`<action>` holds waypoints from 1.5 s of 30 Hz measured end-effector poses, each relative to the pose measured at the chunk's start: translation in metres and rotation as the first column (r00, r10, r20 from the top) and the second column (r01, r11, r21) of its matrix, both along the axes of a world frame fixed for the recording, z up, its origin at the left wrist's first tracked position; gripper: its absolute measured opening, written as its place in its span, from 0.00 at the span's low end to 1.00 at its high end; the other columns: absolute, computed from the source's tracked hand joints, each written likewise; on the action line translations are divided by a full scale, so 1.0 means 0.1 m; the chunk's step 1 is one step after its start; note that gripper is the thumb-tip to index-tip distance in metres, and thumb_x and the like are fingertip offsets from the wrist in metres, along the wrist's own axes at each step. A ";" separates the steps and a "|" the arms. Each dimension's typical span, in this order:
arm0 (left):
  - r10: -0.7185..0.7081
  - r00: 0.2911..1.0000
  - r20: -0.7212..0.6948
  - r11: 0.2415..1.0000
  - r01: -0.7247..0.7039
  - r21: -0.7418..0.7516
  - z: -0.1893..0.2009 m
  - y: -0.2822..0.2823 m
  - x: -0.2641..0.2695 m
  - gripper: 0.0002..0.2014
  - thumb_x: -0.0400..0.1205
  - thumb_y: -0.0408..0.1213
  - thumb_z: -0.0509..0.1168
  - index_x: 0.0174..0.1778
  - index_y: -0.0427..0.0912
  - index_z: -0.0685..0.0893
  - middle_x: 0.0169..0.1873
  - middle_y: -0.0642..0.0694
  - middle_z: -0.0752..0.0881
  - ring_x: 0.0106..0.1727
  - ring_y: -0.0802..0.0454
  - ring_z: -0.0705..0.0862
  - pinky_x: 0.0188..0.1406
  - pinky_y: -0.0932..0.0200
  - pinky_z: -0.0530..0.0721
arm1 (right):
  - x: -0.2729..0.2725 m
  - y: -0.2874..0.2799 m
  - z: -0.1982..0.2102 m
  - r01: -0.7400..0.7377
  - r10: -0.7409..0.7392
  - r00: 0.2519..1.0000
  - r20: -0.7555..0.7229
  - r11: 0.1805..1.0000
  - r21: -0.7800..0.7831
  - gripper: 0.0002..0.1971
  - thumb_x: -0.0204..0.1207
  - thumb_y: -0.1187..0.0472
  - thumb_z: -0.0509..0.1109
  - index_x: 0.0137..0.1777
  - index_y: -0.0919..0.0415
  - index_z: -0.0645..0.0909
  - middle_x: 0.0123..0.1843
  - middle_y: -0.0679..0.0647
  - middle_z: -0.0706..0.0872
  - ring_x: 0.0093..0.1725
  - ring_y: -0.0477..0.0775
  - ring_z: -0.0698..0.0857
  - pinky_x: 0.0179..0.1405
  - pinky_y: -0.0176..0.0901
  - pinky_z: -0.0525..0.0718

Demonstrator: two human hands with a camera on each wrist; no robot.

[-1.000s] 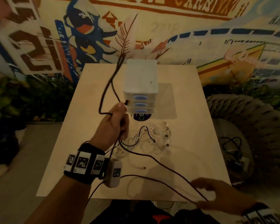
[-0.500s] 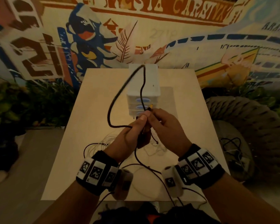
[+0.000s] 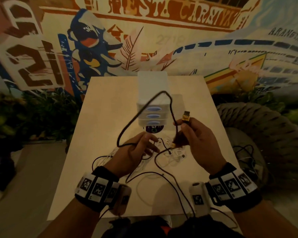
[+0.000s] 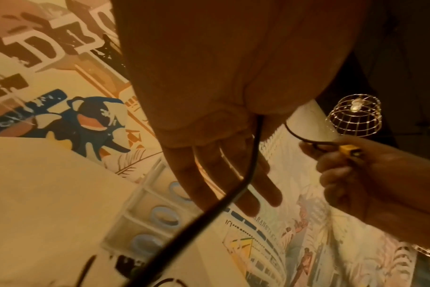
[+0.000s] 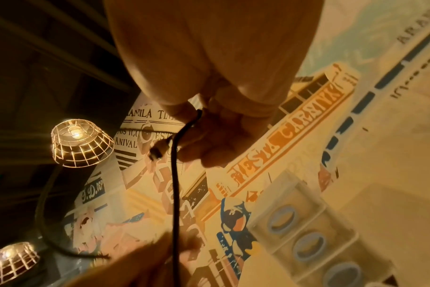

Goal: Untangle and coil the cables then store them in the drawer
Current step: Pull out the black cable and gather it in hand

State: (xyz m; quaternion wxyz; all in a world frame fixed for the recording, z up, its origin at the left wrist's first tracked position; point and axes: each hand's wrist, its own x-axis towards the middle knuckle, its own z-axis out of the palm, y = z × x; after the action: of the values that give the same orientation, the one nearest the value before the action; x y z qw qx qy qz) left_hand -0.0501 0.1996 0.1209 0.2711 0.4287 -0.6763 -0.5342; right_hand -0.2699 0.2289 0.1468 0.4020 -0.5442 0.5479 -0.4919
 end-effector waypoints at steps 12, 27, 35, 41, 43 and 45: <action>-0.394 0.612 0.686 0.877 0.473 0.081 -0.46 0.29 0.56 0.08 0.81 0.48 0.74 0.51 0.68 0.89 0.46 0.67 0.88 0.48 0.66 0.86 0.46 0.71 0.82 | -0.59 0.12 0.18 0.149 -0.158 0.983 -0.096 0.984 -0.097 0.16 0.91 0.47 0.55 0.61 0.50 0.84 0.25 0.49 0.63 0.22 0.49 0.60 0.22 0.42 0.65; -0.047 0.988 -0.145 0.984 0.021 -0.179 0.78 0.14 -0.21 0.20 0.94 0.44 0.49 0.70 0.44 0.84 0.65 0.50 0.88 0.66 0.53 0.87 0.62 0.48 0.88 | 0.34 0.14 0.40 -0.354 0.336 0.910 -0.244 0.935 -0.033 0.14 0.92 0.55 0.55 0.60 0.59 0.81 0.29 0.35 0.81 0.28 0.39 0.79 0.32 0.28 0.73; 0.353 0.641 -0.682 0.903 -0.425 0.068 1.13 -0.20 0.29 0.17 0.94 0.45 0.49 0.44 0.46 0.78 0.27 0.51 0.80 0.29 0.52 0.83 0.41 0.51 0.90 | -0.35 0.48 -0.21 -0.320 0.409 0.832 -0.374 0.905 0.279 0.20 0.83 0.37 0.58 0.39 0.50 0.79 0.29 0.44 0.78 0.29 0.42 0.77 0.39 0.56 0.81; 0.352 0.875 -0.333 0.880 -0.430 -0.201 1.15 -0.13 0.44 0.11 0.90 0.47 0.60 0.41 0.54 0.78 0.29 0.53 0.72 0.26 0.55 0.67 0.20 0.63 0.69 | -0.86 0.66 -0.16 -0.140 0.292 0.900 -0.324 0.897 0.419 0.22 0.75 0.34 0.63 0.34 0.52 0.77 0.24 0.47 0.69 0.23 0.48 0.70 0.26 0.44 0.72; 0.210 0.977 0.023 0.844 -0.169 -0.509 1.09 -0.02 0.21 0.04 0.87 0.48 0.65 0.51 0.54 0.81 0.40 0.56 0.84 0.35 0.60 0.79 0.32 0.66 0.79 | -0.68 0.47 0.09 -0.159 0.290 0.847 -0.445 0.938 0.310 0.23 0.81 0.37 0.58 0.33 0.54 0.71 0.24 0.46 0.70 0.23 0.43 0.70 0.29 0.36 0.69; 0.109 0.970 0.218 0.831 0.032 -0.556 1.01 0.07 -0.06 0.10 0.87 0.50 0.64 0.62 0.58 0.82 0.51 0.61 0.87 0.47 0.65 0.85 0.44 0.68 0.82 | -0.41 0.27 0.34 -0.230 0.326 0.774 -0.542 0.943 0.239 0.23 0.85 0.40 0.56 0.35 0.56 0.74 0.27 0.47 0.75 0.28 0.44 0.74 0.32 0.37 0.69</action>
State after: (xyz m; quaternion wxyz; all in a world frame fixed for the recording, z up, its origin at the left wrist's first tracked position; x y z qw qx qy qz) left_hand -0.0564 0.2071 0.2220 0.3106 0.4068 -0.8209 -0.2533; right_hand -0.3110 0.2559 0.1809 0.3283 -0.7083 0.5940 -0.1943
